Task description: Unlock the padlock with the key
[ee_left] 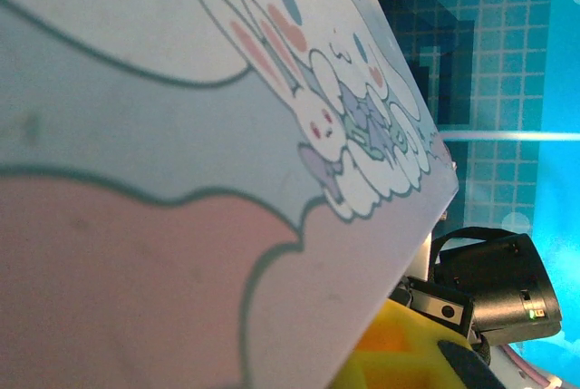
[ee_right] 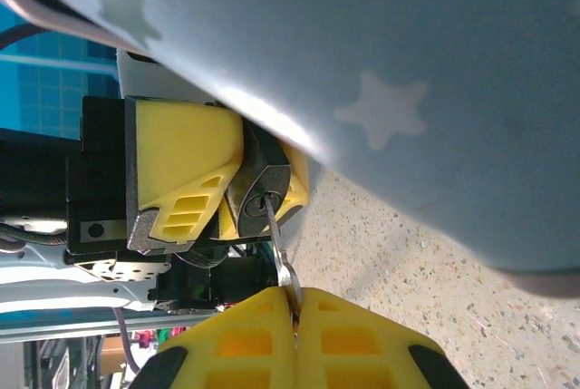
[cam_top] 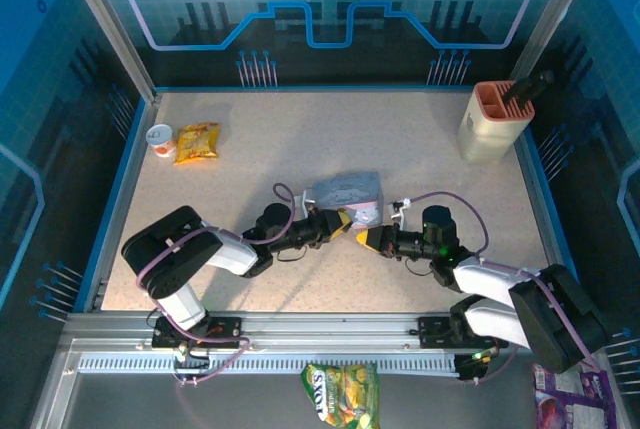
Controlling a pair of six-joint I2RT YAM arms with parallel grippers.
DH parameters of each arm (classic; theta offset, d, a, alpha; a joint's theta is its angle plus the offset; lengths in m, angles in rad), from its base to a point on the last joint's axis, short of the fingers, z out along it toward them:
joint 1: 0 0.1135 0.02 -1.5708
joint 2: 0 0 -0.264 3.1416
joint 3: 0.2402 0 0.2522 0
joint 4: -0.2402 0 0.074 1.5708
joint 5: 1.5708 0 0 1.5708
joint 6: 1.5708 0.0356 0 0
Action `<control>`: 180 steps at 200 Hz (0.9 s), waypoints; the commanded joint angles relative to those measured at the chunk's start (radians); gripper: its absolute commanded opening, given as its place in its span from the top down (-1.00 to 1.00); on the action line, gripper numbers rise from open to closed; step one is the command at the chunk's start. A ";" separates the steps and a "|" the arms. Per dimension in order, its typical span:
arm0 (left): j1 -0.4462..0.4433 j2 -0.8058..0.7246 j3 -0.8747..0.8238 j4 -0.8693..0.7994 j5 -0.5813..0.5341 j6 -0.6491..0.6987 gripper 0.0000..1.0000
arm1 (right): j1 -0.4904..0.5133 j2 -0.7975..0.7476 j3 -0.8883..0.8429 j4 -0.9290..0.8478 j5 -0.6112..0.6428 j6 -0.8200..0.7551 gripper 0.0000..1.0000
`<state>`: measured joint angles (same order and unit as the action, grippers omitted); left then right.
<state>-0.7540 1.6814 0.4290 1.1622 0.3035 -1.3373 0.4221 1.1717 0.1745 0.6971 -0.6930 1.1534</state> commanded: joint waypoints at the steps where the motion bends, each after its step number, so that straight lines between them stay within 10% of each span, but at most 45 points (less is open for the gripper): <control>1: -0.036 0.011 0.016 0.126 0.069 -0.003 0.79 | -0.029 0.010 0.034 0.062 0.012 0.033 1.00; 180: -0.091 0.022 0.068 0.081 0.098 0.012 0.82 | -0.024 0.078 0.096 0.087 -0.004 0.045 1.00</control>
<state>-0.7643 1.7176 0.4435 1.1847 0.2584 -1.3334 0.4046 1.2442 0.1955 0.7353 -0.7269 1.2377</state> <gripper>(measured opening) 0.142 0.047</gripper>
